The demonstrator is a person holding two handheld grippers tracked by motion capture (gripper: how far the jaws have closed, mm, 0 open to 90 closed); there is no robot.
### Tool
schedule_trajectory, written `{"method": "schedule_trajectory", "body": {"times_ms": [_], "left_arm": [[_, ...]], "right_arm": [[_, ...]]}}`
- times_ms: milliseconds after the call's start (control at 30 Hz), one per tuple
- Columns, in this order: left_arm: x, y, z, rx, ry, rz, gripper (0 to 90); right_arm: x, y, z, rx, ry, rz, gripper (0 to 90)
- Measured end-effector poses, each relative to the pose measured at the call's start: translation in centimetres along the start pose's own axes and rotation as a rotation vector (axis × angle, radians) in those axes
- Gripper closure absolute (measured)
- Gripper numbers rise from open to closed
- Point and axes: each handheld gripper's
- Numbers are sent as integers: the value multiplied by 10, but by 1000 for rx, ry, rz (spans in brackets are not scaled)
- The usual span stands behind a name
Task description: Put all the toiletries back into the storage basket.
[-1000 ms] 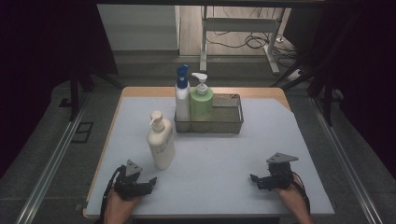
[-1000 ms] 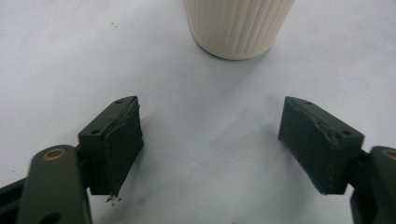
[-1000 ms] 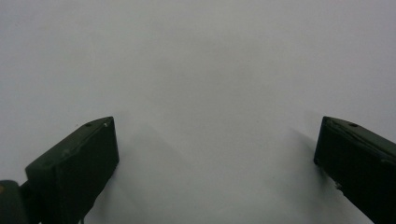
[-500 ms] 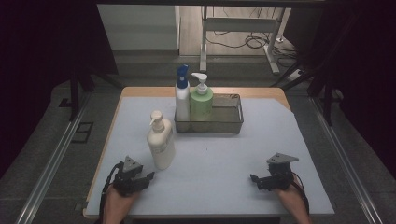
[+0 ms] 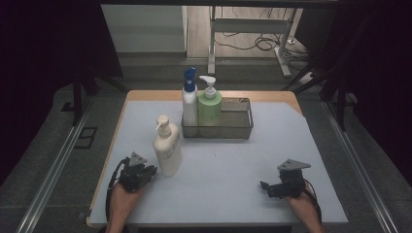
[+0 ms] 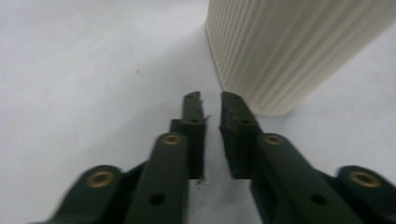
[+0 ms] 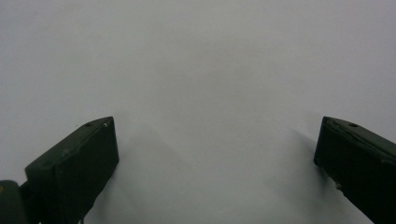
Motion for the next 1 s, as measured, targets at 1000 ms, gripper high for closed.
{"method": "schedule_trajectory", "body": {"times_ms": [1000], "left_arm": [[29, 10, -23, 26, 36, 73, 894]], "right_arm": [[0, 0, 0, 0, 0, 2, 0]]}}
Point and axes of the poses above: each handheld gripper's, and its own axes: x roughly forward along the jaws, z roughly out of its underside, y roughly to its right, and after that the axes turned 4 degrees about x, right-handed
